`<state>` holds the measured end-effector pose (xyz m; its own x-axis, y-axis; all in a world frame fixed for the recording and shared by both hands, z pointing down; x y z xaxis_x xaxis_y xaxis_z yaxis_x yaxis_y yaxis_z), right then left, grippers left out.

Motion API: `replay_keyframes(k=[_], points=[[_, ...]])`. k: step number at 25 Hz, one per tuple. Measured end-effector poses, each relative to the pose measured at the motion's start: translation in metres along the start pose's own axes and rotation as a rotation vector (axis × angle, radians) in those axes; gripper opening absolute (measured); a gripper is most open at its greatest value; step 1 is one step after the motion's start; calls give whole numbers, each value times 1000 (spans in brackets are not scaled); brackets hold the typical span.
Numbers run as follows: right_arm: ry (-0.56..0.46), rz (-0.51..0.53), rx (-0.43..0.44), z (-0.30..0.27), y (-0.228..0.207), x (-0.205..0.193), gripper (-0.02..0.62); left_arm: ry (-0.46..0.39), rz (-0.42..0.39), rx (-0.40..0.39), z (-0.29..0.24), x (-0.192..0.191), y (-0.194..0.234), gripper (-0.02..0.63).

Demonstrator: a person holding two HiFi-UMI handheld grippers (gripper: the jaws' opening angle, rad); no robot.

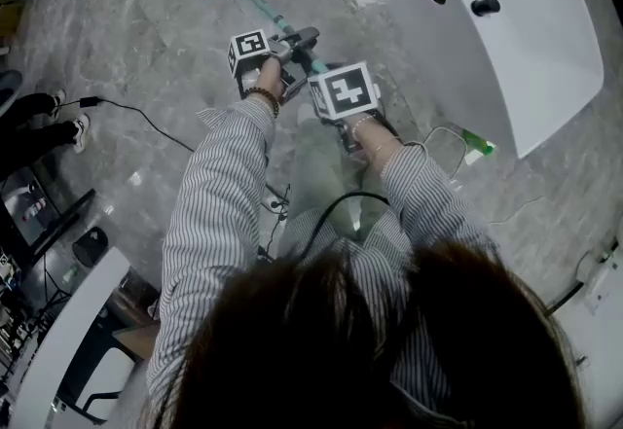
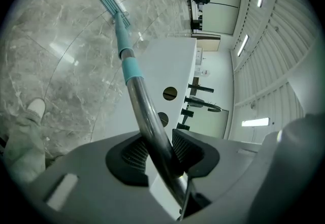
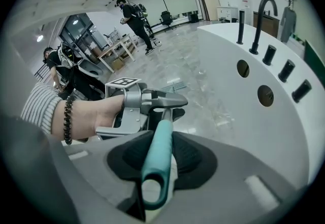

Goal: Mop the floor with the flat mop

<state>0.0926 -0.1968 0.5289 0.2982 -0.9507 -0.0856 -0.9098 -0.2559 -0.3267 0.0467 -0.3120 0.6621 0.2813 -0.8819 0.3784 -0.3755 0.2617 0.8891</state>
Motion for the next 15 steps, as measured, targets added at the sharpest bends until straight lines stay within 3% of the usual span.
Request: replay_keyframes(k=[15], points=[[73,145,1,51,-88,-216,114,-152,69,-94,-111,-215,57,118]])
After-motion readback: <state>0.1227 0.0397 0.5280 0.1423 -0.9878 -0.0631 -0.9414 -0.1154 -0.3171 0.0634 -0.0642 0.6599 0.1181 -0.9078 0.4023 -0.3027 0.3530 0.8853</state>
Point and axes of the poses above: the fingertips, and each gripper's own axes: z backward along the fingers, y to its left, x out of its top, the point moved 8 cm from there along z, backward along the fingers, and after that the axes turned 15 degrees about y, right-handed, at the moved point
